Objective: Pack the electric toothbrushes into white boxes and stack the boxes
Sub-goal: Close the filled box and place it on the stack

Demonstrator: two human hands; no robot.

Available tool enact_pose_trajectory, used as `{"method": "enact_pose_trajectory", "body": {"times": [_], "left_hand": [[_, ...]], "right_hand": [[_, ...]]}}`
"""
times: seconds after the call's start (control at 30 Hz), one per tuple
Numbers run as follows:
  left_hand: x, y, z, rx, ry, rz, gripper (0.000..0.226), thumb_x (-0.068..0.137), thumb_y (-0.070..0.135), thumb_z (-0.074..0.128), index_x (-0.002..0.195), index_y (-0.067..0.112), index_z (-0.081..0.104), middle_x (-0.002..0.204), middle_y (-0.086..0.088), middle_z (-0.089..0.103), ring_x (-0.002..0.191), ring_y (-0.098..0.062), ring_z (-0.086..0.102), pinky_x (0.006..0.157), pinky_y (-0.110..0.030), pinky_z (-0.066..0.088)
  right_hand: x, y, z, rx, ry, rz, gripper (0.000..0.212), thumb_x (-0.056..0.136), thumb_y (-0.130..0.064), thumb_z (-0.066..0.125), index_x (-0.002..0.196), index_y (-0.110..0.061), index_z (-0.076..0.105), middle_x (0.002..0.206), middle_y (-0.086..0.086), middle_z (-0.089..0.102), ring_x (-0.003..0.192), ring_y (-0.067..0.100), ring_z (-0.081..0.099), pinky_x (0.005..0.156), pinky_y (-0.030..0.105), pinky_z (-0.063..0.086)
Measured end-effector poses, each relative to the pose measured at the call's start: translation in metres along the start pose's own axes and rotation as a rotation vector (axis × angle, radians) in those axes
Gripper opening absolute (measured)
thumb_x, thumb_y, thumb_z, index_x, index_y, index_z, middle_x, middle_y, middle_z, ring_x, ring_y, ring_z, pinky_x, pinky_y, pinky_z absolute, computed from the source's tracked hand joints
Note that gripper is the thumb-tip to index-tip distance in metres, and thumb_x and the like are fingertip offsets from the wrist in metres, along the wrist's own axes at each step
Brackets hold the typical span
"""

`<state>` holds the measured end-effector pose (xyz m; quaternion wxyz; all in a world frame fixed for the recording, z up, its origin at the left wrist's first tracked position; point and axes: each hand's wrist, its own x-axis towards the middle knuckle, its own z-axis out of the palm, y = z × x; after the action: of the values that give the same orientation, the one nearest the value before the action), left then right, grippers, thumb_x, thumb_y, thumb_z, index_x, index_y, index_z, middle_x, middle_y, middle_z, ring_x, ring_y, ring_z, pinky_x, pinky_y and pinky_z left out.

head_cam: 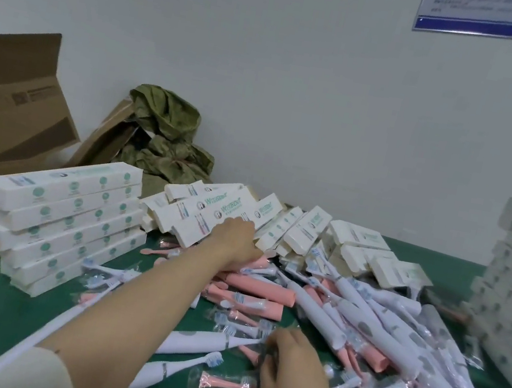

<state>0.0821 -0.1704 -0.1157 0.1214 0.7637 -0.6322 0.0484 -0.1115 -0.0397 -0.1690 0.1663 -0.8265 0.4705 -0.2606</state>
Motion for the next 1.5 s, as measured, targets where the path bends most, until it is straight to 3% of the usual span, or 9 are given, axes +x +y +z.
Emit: {"method": "enact_pose_trajectory", "body": {"times": [0.23, 0.47, 0.67, 0.77, 0.87, 1.0, 1.2, 1.4, 1.5], "left_hand": [[0.015, -0.001, 0.008, -0.152, 0.134, -0.108, 0.013, 0.092, 0.016, 0.047, 0.081, 0.013, 0.052, 0.097, -0.012, 0.062, 0.078, -0.025, 0.049, 0.065, -0.032, 0.038], [-0.053, -0.019, -0.043, -0.329, 0.602, 0.003, 0.014, 0.087, 0.011, 0.052, 0.075, 0.005, 0.056, 0.071, -0.008, 0.056, 0.072, -0.029, 0.051, 0.058, -0.035, 0.035], [-0.155, -0.033, -0.081, -0.504, 1.001, 0.365, 0.017, 0.082, 0.001, 0.052, 0.084, 0.007, 0.068, 0.087, 0.004, 0.061, 0.079, -0.002, 0.053, 0.074, -0.016, 0.04], [-0.191, -0.036, -0.072, -0.552, 1.002, 0.511, 0.018, 0.079, 0.0, 0.053, 0.083, 0.012, 0.065, 0.087, 0.004, 0.063, 0.091, 0.002, 0.059, 0.082, -0.018, 0.047], [-0.197, -0.037, -0.062, -0.592, 0.933, 0.542, 0.027, 0.069, -0.008, 0.056, 0.08, 0.015, 0.065, 0.092, 0.006, 0.064, 0.096, -0.003, 0.06, 0.082, -0.019, 0.046], [-0.188, -0.036, -0.048, -1.071, 0.618, 0.275, 0.048, 0.072, -0.013, 0.066, 0.1, 0.026, 0.057, 0.107, 0.015, 0.063, 0.111, -0.008, 0.059, 0.087, -0.02, 0.05], [-0.175, -0.025, -0.028, -1.615, 0.299, 0.256, 0.04, 0.077, 0.011, 0.064, 0.116, 0.016, 0.055, 0.116, 0.0, 0.067, 0.112, -0.021, 0.061, 0.081, -0.028, 0.053], [-0.167, 0.028, -0.052, -1.529, 0.586, 0.398, 0.05, 0.076, 0.003, 0.068, 0.115, 0.026, 0.046, 0.109, 0.022, 0.066, 0.104, -0.001, 0.062, 0.083, -0.017, 0.05], [-0.164, 0.05, -0.086, -1.471, 0.823, 0.527, 0.042, 0.083, 0.007, 0.065, 0.116, 0.025, 0.046, 0.111, 0.024, 0.062, 0.104, 0.003, 0.059, 0.082, -0.012, 0.047]], "right_hand": [[0.008, 0.006, -0.003, 0.014, 0.03, -0.01, 0.016, 0.092, -0.014, 0.044, 0.102, -0.015, 0.056, 0.107, 0.0, 0.05, 0.099, 0.015, 0.048, 0.086, 0.025, 0.041], [0.002, 0.016, -0.005, 0.169, 0.082, 0.038, 0.02, 0.093, -0.016, 0.048, 0.111, -0.014, 0.057, 0.105, -0.001, 0.058, 0.091, 0.015, 0.056, 0.082, 0.029, 0.047], [0.009, 0.005, -0.036, 1.122, -0.039, 0.13, 0.042, 0.096, -0.035, 0.05, 0.122, -0.003, 0.056, 0.083, -0.005, 0.072, 0.075, 0.01, 0.067, 0.073, 0.02, 0.053], [0.01, -0.015, -0.047, 1.673, -0.17, 0.233, 0.054, 0.084, -0.042, 0.059, 0.124, -0.006, 0.055, 0.101, 0.011, 0.073, 0.097, 0.022, 0.07, 0.076, 0.027, 0.057], [0.01, -0.026, -0.049, 1.981, -0.124, 0.319, 0.029, 0.09, -0.021, 0.058, 0.113, -0.005, 0.059, 0.107, 0.018, 0.07, 0.101, 0.028, 0.068, 0.068, 0.03, 0.059], [0.012, -0.026, -0.043, 1.929, 0.013, 0.363, 0.017, 0.094, -0.01, 0.053, 0.108, -0.001, 0.058, 0.106, 0.017, 0.071, 0.108, 0.026, 0.065, 0.086, 0.037, 0.056], [0.013, -0.019, -0.042, 2.022, 0.157, 0.486, 0.012, 0.094, -0.011, 0.056, 0.102, -0.003, 0.06, 0.091, 0.013, 0.074, 0.088, 0.019, 0.071, 0.06, 0.025, 0.058], [0.011, -0.023, -0.049, 2.082, -0.055, 0.49, 0.032, 0.087, -0.021, 0.061, 0.11, 0.002, 0.062, 0.094, 0.019, 0.072, 0.08, 0.023, 0.072, 0.056, 0.026, 0.059], [0.012, -0.024, -0.068, 1.728, -0.23, 0.401, 0.049, 0.088, -0.05, 0.053, 0.067, -0.008, 0.063, 0.057, 0.006, 0.06, 0.037, 0.009, 0.048, 0.03, 0.017, 0.034]]}}
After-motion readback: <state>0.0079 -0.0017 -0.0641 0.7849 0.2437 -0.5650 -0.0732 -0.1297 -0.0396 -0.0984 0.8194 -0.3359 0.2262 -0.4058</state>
